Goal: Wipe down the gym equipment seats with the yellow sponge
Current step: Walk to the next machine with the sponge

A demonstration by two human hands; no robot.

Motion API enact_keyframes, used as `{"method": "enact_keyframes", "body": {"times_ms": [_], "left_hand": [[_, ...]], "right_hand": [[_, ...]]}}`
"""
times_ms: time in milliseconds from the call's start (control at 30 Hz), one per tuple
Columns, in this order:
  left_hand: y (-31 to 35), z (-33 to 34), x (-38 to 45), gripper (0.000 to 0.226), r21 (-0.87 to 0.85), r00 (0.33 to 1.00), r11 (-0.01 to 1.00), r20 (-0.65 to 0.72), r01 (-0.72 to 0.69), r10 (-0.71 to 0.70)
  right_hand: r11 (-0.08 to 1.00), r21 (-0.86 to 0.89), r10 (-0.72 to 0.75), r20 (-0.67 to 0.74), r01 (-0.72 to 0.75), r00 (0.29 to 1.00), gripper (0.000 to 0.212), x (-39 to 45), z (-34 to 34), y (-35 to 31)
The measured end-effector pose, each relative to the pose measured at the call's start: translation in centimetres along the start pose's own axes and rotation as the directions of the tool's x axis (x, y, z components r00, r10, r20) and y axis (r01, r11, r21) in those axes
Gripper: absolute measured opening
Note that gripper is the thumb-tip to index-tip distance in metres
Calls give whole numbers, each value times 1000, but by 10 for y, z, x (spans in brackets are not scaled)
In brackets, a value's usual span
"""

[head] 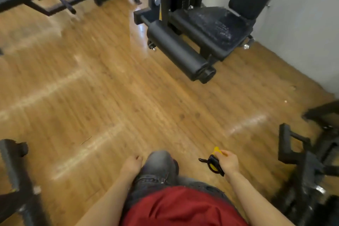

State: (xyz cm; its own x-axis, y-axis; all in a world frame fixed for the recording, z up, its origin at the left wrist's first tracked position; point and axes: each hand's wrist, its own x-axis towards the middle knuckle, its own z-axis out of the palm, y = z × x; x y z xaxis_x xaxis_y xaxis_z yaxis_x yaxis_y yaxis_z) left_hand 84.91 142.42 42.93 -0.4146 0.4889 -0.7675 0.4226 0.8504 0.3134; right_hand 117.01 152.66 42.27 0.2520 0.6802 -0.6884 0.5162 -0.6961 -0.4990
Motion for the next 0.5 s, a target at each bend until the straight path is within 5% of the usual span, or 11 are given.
{"method": "enact_keyframes", "body": {"times_ms": [167, 333, 500], "left_hand": [[122, -5, 65, 26, 15, 989, 993, 101, -114, 112], [244, -16, 142, 24, -5, 984, 986, 65, -169, 168], [384, -51, 205, 33, -138, 976, 975, -156, -175, 153]], "right_hand": [[996, -10, 84, 10, -84, 996, 35, 56, -18, -34], [990, 22, 142, -29, -141, 989, 31, 139, -47, -92], [997, -27, 67, -24, -67, 997, 24, 235, -98, -200]]}}
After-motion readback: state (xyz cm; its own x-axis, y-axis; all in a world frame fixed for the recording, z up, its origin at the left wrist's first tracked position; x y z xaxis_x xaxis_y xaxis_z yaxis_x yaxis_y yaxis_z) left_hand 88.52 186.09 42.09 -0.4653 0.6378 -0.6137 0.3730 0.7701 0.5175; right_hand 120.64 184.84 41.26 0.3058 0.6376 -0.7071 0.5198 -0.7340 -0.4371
